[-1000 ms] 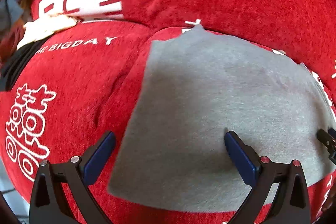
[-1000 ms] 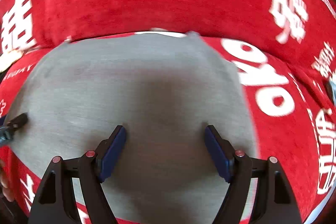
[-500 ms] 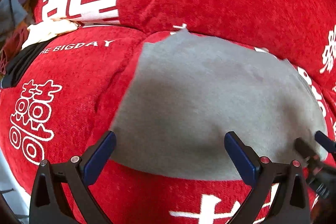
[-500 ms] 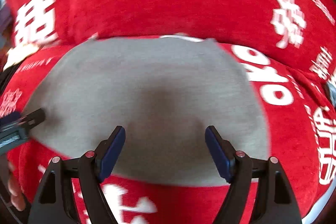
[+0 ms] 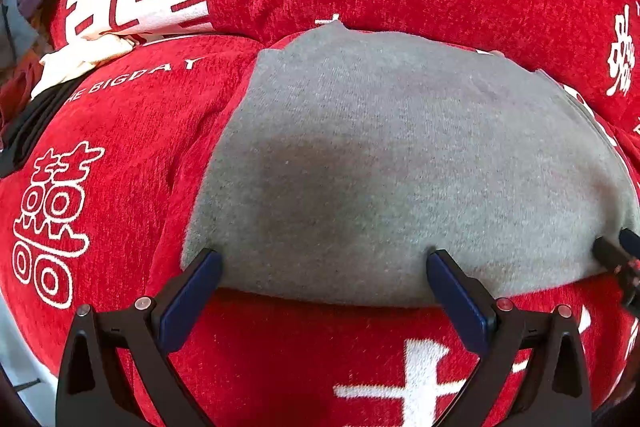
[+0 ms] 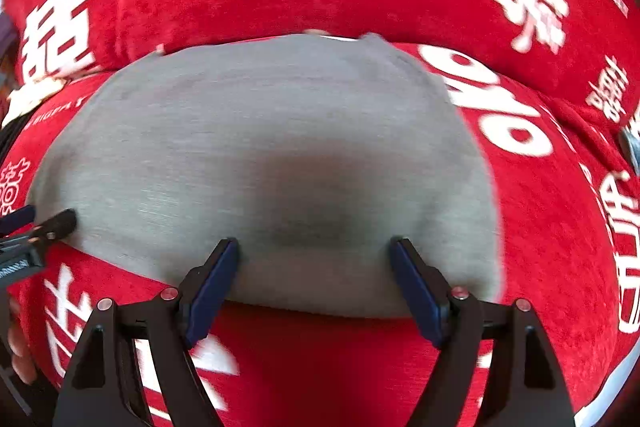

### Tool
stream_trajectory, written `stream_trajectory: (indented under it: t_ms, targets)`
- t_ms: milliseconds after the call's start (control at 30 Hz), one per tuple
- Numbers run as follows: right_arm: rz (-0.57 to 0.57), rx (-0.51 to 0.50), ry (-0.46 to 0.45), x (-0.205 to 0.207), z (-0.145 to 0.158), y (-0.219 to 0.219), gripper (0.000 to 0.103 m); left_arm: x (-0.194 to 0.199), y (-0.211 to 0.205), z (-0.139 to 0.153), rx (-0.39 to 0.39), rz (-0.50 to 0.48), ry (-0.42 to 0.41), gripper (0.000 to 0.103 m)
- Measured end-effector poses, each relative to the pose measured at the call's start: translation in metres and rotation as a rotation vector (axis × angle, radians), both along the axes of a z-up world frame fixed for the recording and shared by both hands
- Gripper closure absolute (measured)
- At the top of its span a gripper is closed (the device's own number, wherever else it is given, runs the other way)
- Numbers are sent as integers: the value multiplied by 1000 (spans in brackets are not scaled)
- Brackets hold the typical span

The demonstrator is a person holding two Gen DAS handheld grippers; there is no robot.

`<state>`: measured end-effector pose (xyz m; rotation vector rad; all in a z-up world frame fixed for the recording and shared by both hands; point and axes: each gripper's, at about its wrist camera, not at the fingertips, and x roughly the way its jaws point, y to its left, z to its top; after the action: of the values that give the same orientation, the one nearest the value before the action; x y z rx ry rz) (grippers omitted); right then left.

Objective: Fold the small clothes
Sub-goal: 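Open both grippers and press the folded sweater flat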

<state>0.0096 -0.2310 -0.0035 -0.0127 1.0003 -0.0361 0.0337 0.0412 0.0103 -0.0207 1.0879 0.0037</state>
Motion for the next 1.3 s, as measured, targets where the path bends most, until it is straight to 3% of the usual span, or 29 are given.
stream_trajectory:
  t_ms: [200, 300, 367, 500, 700, 900, 1067, 1300]
  targets:
    - [-67, 47, 8, -5, 18, -28, 21, -5, 0, 19, 0, 2, -40, 0]
    - [-66, 89, -35, 3, 36, -21, 20, 7, -1, 30, -28, 17, -63, 0]
    - [-63, 65, -66, 14, 44, -9, 20, 16, -3, 32, -27, 21, -64, 0]
    - [-23, -10, -36, 39, 33, 18, 20, 36, -15, 29, 4, 6, -59, 0]
    - [-6, -31, 36, 77, 7, 40, 20, 64, -30, 7, 35, -9, 2, 0]
    - [-45, -41, 37, 114, 3, 31, 19, 96, -31, -2, 18, 9, 34, 0]
    - [-78, -24, 73, 145, -1, 18, 10, 117, -31, -4, 18, 15, 58, 0]
    - [-87, -9, 84, 142, 10, 12, 9, 113, -14, 10, -19, 32, 51, 0]
